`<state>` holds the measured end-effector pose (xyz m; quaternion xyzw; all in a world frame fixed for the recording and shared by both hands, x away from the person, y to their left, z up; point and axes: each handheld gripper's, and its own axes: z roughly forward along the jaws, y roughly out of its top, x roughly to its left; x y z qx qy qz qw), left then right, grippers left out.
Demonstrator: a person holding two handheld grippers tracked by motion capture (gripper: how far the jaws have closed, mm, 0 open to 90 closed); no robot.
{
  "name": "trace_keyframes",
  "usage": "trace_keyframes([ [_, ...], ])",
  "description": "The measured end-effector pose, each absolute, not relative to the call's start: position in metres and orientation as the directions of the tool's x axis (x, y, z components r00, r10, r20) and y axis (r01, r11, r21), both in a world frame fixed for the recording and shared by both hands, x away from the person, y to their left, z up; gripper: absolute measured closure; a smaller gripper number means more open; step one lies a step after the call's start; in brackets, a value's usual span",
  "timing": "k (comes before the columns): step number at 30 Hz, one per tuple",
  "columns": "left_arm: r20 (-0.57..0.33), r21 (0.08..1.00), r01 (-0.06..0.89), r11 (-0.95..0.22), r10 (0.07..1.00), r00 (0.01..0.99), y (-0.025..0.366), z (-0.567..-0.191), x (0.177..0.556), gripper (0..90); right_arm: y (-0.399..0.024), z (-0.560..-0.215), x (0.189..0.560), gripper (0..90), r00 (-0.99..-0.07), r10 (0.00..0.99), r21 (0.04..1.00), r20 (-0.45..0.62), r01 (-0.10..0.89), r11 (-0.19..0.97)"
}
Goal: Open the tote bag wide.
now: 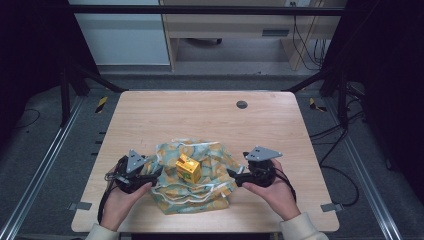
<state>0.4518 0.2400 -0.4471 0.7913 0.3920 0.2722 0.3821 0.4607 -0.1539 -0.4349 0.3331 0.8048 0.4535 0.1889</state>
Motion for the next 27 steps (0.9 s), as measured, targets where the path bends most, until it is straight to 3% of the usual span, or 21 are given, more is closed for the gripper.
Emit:
trace_keyframes([
  [6,0.071,0.845,0.428,-0.321,0.860,0.505,0.263,-0.442,0.456,17.0,-0.176,-0.425,0.463,8.2,-0.668,0.744,0.903,0.012,0.327,0.279],
  [27,0.008,0.845,0.503,-0.180,0.946,0.324,0.344,-0.445,0.465,11.1,-0.264,-0.437,0.478,5.0,-0.393,0.919,0.896,0.030,0.418,0.149],
])
